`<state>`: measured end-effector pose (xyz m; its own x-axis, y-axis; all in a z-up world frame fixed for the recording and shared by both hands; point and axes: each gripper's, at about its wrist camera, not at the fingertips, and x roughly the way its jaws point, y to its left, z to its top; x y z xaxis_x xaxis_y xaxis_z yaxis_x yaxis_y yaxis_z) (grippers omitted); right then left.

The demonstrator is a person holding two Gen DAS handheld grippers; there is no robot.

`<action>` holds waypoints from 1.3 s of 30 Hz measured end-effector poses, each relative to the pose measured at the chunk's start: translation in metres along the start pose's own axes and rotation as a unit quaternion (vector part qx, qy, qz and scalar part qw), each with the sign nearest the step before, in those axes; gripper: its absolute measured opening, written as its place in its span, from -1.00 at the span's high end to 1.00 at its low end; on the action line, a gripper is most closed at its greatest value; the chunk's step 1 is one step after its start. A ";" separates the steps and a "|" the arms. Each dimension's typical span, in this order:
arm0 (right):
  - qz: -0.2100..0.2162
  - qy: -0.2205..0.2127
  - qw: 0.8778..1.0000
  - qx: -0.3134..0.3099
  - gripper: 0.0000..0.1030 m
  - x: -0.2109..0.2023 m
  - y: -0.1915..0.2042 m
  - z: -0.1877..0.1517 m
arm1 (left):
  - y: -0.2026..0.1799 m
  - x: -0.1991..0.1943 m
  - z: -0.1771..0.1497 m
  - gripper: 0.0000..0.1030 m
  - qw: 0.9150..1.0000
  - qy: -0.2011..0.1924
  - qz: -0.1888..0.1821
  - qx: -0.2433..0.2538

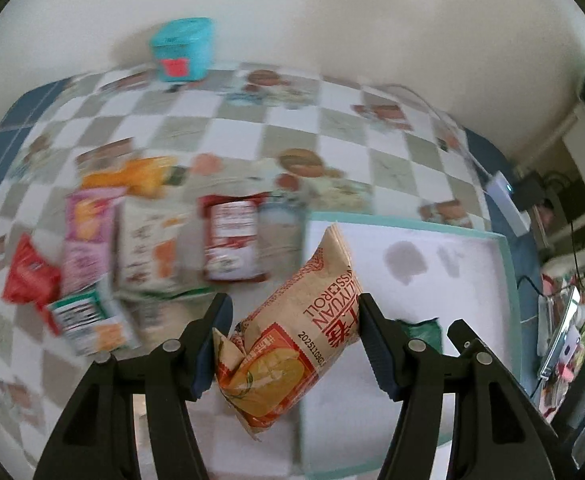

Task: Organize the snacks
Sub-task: 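Carry the orange bag and green packet with both tools over the teal-rimmed tray, then open the right tool to drop the green packet while the left releases the orange bag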

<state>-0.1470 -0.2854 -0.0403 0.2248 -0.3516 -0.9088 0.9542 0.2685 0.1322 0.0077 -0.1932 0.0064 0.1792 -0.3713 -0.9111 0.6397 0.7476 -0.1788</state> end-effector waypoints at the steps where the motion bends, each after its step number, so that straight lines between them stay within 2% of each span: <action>1: 0.001 0.001 1.000 0.009 0.17 0.002 -0.006 0.004 | -0.007 0.004 0.001 -0.26 1.000 0.001 -0.003 0.006; 5: -0.012 0.010 0.999 0.033 0.17 0.009 -0.022 0.013 | -0.023 0.014 0.006 -0.29 1.000 0.004 -0.020 0.017; 8: -0.014 0.019 0.999 0.045 0.16 0.011 -0.029 0.014 | -0.032 0.019 0.005 -0.40 0.999 0.003 -0.016 0.030; 11: -0.017 0.025 0.998 0.053 0.16 0.011 -0.033 0.013 | -0.032 0.018 0.003 -0.78 0.999 0.002 -0.016 0.035; 15: -0.007 0.029 0.998 0.049 0.15 0.009 -0.033 0.012 | -0.015 0.007 0.002 -0.79 1.000 -0.005 -0.011 0.013; 17: -0.005 0.027 0.999 0.043 0.14 0.005 -0.032 0.011 | -0.001 0.002 0.001 -0.79 1.000 -0.008 0.006 0.000; 20: -0.003 0.024 0.999 0.032 0.01 -0.001 -0.027 0.008 | 0.031 -0.008 -0.004 -0.79 0.998 -0.013 0.060 -0.025; 25: 0.008 0.010 1.000 -0.003 -0.27 -0.013 -0.009 -0.003 | 0.093 -0.030 -0.008 -0.80 0.985 -0.031 0.154 -0.076; 27: 0.023 0.005 1.000 -0.010 -0.66 -0.015 -0.002 -0.008 | 0.113 -0.039 -0.012 -0.85 0.979 -0.044 0.178 -0.089; 30: 0.044 -0.005 0.998 -0.036 -0.97 -0.022 0.013 -0.017 | 0.141 -0.052 -0.018 -0.86 0.973 -0.048 0.193 -0.116; 31: 0.051 -0.006 0.998 -0.045 -1.00 -0.025 0.019 -0.021 | 0.148 -0.056 -0.021 -0.86 0.972 -0.048 0.197 -0.122; 34: 0.075 -0.006 0.995 -0.068 -1.00 -0.034 0.034 -0.033 | 0.168 -0.067 -0.031 -0.86 0.967 -0.049 0.211 -0.133; 39: 0.103 -0.002 0.990 -0.094 -1.00 -0.045 0.054 -0.053 | 0.185 -0.078 -0.044 -0.86 0.966 -0.052 0.214 -0.136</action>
<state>-0.1157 -0.2076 -0.0133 0.4120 -0.2755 -0.8686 0.8345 0.4968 0.2382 0.0792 -0.0016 0.0282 0.4673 -0.0393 -0.8832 0.2731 0.9566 0.1020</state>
